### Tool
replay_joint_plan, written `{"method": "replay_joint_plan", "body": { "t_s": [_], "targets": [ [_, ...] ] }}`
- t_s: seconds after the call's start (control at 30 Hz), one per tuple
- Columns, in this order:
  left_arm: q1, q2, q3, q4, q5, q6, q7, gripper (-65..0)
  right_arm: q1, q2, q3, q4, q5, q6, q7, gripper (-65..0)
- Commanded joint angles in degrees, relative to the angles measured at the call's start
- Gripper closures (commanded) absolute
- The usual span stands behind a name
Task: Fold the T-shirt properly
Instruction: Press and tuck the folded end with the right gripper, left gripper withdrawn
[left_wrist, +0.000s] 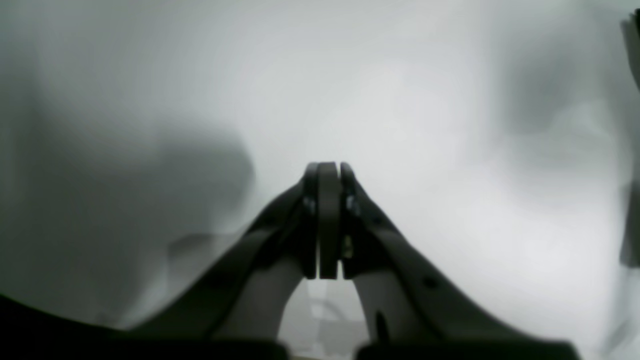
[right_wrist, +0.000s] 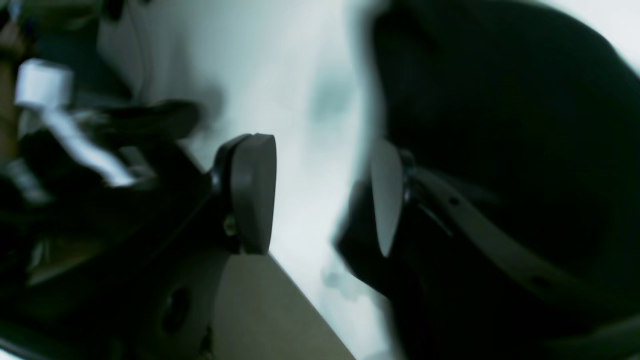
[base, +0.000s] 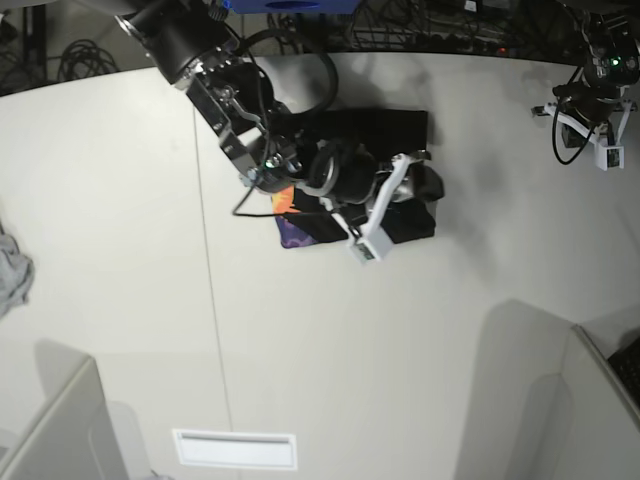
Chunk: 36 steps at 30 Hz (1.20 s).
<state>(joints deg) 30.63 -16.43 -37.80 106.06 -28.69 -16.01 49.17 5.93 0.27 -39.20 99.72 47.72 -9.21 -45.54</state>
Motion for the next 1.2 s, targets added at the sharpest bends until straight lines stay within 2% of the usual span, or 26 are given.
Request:
{"method": "replay_joint_plan", "body": {
  "t_s": [0.0, 0.07, 0.17, 0.2, 0.3, 0.4, 0.5, 0.73, 1.0, 1.07, 1.17],
  "targets": [
    [0.18, -0.85, -0.13, 0.8, -0.19, -0.03, -0.86, 0.0, 2.11, -1.02, -1.63, 1.16, 0.93, 0.82, -0.48, -29.0],
    [0.09, -0.85, 0.04, 0.8, -0.19, -0.47, -0.86, 0.0, 4.31, -1.72, -3.48, 2.56, 1.02, 0.82, -2.86, -27.6],
    [-0.26, -0.5, -0.31, 0.8, -0.19, -4.87, -0.86, 0.0, 4.75, -0.84, -0.93, 8.37, 0.58, 0.82, -6.02, -21.8],
    [-0.26, -0.5, -0.48, 0.8, -0.19, -5.92, -0.86, 0.0, 4.04, 0.65, 1.53, 10.04, 0.58, 0.73, -7.25, -18.0],
    [0.0, -0.41, -0.48, 0.8, -0.19, -6.63, -0.86, 0.0, 1.14, 5.31, 9.53, 10.92, 0.5, 0.73, -7.78, 0.0],
    [0.09, -0.41, -0.48, 0.8, -0.19, -6.63, -0.86, 0.0, -1.93, 8.91, 16.3, 8.45, 0.5, 0.82, -7.78, 0.0],
    [0.09, -0.41, -0.48, 0.8, -0.19, -6.63, -0.86, 0.0, -4.13, 10.94, 17.44, 6.26, 0.5, 0.99, -7.78, 0.0],
    [-0.35, -0.41, -0.48, 1.15, -0.19, -6.63, -0.86, 0.0, -6.24, 11.29, 7.07, 5.99, 0.5, 0.99, -7.69, 0.0],
    [-0.52, -0.15, -0.13, 1.24, -0.81, -6.72, -0.86, 0.0, -2.64, 9.7, -4.27, 6.08, -1.26, 0.91, -8.22, 0.0],
    [-0.52, -0.15, -0.13, 1.24, -3.53, -6.72, -0.86, 0.0, -0.26, 9.62, -8.4, 5.46, -1.7, 0.91, -8.22, 0.0],
    [-1.58, -0.32, -0.13, 1.24, -11.44, -6.72, -0.86, 0.0, 2.55, 9.53, -13.68, 3.0, -1.53, 0.91, -8.22, 0.0]
  ]
}}
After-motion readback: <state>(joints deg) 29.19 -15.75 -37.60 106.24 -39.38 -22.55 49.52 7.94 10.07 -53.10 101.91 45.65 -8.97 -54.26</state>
